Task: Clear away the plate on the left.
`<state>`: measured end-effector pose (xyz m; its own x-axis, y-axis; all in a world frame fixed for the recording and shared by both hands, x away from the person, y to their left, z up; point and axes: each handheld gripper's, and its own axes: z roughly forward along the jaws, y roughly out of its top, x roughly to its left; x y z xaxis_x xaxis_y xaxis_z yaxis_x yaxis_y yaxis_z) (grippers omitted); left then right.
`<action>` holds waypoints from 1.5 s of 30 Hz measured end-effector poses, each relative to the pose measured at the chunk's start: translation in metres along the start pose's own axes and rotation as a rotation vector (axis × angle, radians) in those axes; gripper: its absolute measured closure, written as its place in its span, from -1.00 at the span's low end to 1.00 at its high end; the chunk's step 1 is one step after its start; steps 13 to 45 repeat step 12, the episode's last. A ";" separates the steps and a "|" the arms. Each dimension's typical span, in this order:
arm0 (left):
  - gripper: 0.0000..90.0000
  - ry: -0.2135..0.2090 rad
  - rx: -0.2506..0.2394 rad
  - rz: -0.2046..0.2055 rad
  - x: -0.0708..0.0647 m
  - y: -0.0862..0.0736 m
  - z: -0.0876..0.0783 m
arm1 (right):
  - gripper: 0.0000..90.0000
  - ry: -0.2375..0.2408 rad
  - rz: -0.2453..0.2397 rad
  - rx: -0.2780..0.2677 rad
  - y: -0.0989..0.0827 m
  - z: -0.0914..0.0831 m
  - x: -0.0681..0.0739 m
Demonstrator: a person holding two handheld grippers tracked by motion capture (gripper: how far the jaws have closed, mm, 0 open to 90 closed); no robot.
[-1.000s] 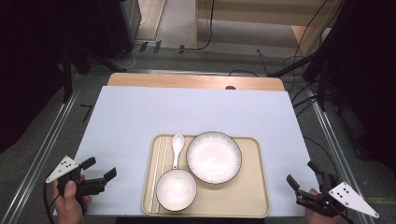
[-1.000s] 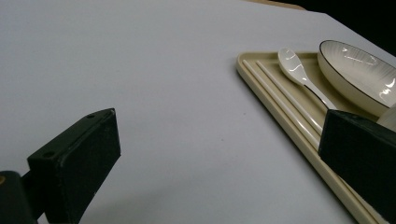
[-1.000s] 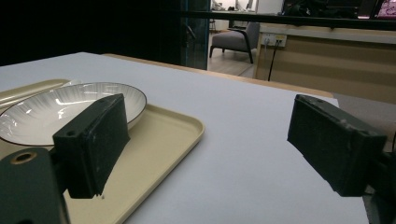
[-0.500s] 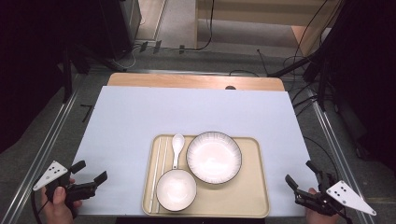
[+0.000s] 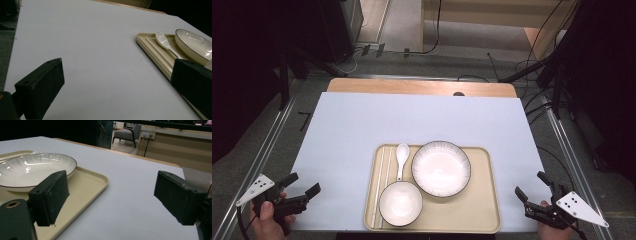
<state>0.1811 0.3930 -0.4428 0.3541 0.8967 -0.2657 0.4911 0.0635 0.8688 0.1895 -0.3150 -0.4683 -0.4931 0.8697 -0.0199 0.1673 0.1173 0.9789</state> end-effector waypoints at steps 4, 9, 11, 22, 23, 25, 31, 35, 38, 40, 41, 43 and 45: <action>-1.00 -0.011 0.009 0.012 -0.004 0.000 0.002 | -0.71 -0.019 -0.002 -0.003 -0.001 0.000 0.002; -1.00 -0.046 -0.022 -0.015 -0.003 0.004 -0.002 | -0.71 -0.044 -0.007 0.003 -0.001 0.003 0.003; -1.00 -0.049 -0.033 -0.030 0.000 0.004 -0.003 | -0.71 -0.057 -0.004 0.009 -0.001 0.004 0.004; -1.00 -0.048 -0.035 -0.032 0.000 0.004 -0.003 | -0.71 -0.074 -0.009 0.011 -0.001 0.005 0.005; -1.00 -0.048 -0.035 -0.032 0.000 0.004 -0.003 | -0.71 -0.074 -0.009 0.011 -0.001 0.005 0.005; -1.00 -0.048 -0.035 -0.032 0.000 0.004 -0.003 | -0.71 -0.074 -0.009 0.011 -0.001 0.005 0.005; -1.00 -0.048 -0.035 -0.032 0.000 0.004 -0.003 | -0.71 -0.074 -0.009 0.011 -0.001 0.005 0.005; -1.00 -0.048 -0.035 -0.032 0.000 0.004 -0.003 | -0.71 -0.074 -0.009 0.011 -0.001 0.005 0.005; -1.00 -0.048 -0.035 -0.032 0.000 0.004 -0.003 | -0.71 -0.074 -0.009 0.011 -0.001 0.005 0.005; -1.00 -0.048 -0.035 -0.032 0.000 0.004 -0.003 | -0.71 -0.074 -0.009 0.011 -0.001 0.005 0.005; -1.00 -0.048 -0.035 -0.032 0.000 0.004 -0.003 | -0.71 -0.074 -0.009 0.011 -0.001 0.005 0.005; -1.00 -0.048 -0.035 -0.032 0.000 0.004 -0.003 | -0.71 -0.074 -0.009 0.011 -0.001 0.005 0.005; -1.00 -0.048 -0.035 -0.032 0.000 0.004 -0.003 | -0.71 -0.074 -0.009 0.011 -0.001 0.005 0.005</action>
